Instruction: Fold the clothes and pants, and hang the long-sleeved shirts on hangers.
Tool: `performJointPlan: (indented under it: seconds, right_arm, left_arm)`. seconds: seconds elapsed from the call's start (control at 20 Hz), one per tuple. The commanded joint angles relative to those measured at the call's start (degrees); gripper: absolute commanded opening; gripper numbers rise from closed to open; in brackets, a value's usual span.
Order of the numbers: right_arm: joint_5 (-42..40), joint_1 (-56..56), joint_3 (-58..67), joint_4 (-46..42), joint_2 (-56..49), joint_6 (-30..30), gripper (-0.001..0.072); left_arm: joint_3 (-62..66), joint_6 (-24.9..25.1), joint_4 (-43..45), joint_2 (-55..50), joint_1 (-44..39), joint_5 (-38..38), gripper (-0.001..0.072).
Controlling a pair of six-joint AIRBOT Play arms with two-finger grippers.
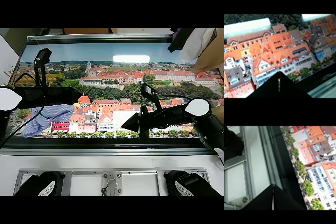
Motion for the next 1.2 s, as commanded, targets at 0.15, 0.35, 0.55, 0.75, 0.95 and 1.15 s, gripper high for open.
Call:
performJointPlan:
  seconds: [0.15, 0.35, 0.55, 0.75, 0.95, 1.15]
  right_arm:
    - [0.0, 0.0, -0.1, 0.0, -0.3, 0.0, 0.0022]
    - [0.0, 0.0, -0.1, 0.0, -0.3, 0.0, 0.0022]
    - [0.0, 0.0, -0.1, 0.0, -0.3, 0.0, 0.0022]
    - [0.0, 0.0, -0.1, 0.0, -0.3, 0.0, 0.0023]
    - [0.0, 0.0, -0.1, 0.0, -0.3, 0.0, 0.0022]
    - [0.0, 0.0, -0.1, 0.0, -0.3, 0.0, 0.0022]
  left_arm:
    - [0.0, 0.0, 0.1, -0.3, 0.0, 0.0, 0.0013]
    - [0.0, 0.0, 0.0, -0.3, 0.0, 0.9, 0.0013]
    - [0.7, 2.2, 10.1, -0.6, 1.7, 5.0, 0.0699]
    - [1.5, -5.6, 31.4, -8.1, 13.2, 3.0, 0.0700]
    - [-2.3, -7.4, 31.4, -19.7, 18.8, 7.1, 0.0700]
    - [-2.1, -9.3, 31.1, -30.0, 18.9, 12.2, 0.0700]
